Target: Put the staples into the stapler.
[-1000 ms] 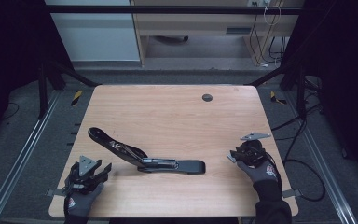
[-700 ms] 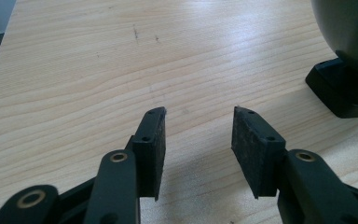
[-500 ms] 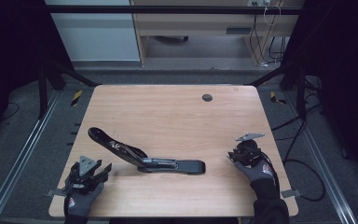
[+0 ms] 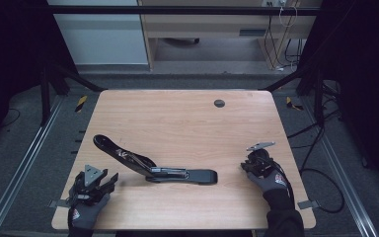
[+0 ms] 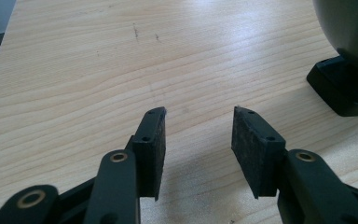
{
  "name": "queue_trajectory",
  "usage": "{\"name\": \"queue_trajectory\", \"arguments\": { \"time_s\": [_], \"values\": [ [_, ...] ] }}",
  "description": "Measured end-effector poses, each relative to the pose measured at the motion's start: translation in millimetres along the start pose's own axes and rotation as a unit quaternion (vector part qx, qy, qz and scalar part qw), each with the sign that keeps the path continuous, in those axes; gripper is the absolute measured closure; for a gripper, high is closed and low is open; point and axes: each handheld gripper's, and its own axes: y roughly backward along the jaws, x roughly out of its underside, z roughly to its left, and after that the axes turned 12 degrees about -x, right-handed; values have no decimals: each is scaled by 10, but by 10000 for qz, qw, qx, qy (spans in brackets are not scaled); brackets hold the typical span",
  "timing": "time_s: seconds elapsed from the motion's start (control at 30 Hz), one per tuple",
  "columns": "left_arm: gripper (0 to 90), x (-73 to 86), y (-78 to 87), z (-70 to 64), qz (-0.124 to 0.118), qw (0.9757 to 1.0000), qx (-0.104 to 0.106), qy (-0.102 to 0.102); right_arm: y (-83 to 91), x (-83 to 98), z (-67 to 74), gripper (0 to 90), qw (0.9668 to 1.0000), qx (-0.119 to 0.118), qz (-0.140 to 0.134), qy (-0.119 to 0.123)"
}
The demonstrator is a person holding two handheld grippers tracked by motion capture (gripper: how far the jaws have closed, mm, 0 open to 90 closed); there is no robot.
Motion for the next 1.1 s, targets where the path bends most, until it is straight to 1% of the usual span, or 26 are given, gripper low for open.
{"name": "queue_trajectory", "arguments": {
  "time_s": [0.07,0.1,0.13,0.17,0.23,0.27,0.4,0.43,0.47,0.5,0.57,0.63,0.73,0.77,0.87,0.93,1.1],
  "values": [
    [544,1,-1,-2,5,10000,-1,0,-7,-1,6,762,10000,-41,-2,-58],
    [544,1,-1,-4,8,10000,3,-7,-12,1,7,765,10000,-36,6,-55],
    [544,0,-3,-6,10,10000,2,-11,-20,6,-2,770,10000,-5,13,21],
    [544,0,-4,-7,12,10000,4,-11,-19,8,-3,777,10000,4,17,10],
    [544,2,-6,-9,6,10000,2,-5,-14,10,-2,778,10000,-65,3,-52],
    [545,2,-5,-8,11,10000,2,-5,-18,13,-8,779,10000,-34,8,13],
    [545,2,-3,-6,11,10000,3,-7,-18,8,-1,781,10000,-64,25,8],
    [545,1,-2,-5,10,10000,2,-10,-11,7,2,782,9999,-94,33,-37],
    [545,1,-2,-5,10,10000,-1,-10,-13,11,-2,782,10000,-41,36,9],
    [545,2,-3,-4,12,10000,0,-9,-1,10,3,782,9999,-94,23,-45],
    [545,3,-5,-7,15,10000,-3,-8,22,11,6,782,9999,-132,13,-10],
    [545,3,-6,-11,14,10000,-9,-23,35,15,16,782,9999,-100,-15,45],
    [545,2,-7,-21,17,10000,-7,-37,67,15,43,782,9998,-165,-70,40],
    [545,3,-7,-22,19,10000,-9,-37,74,17,43,782,9998,-154,-94,105],
    [545,3,-10,-20,34,10000,0,-41,110,17,69,782,9995,-239,-161,85],
    [545,5,-13,-22,40,10000,-1,-39,132,22,70,782,9993,-265,-219,176],
    [545,5,-16,-32,45,10000,7,-54,199,-11,129,782,9985,-400,-309,204]
  ]
}}
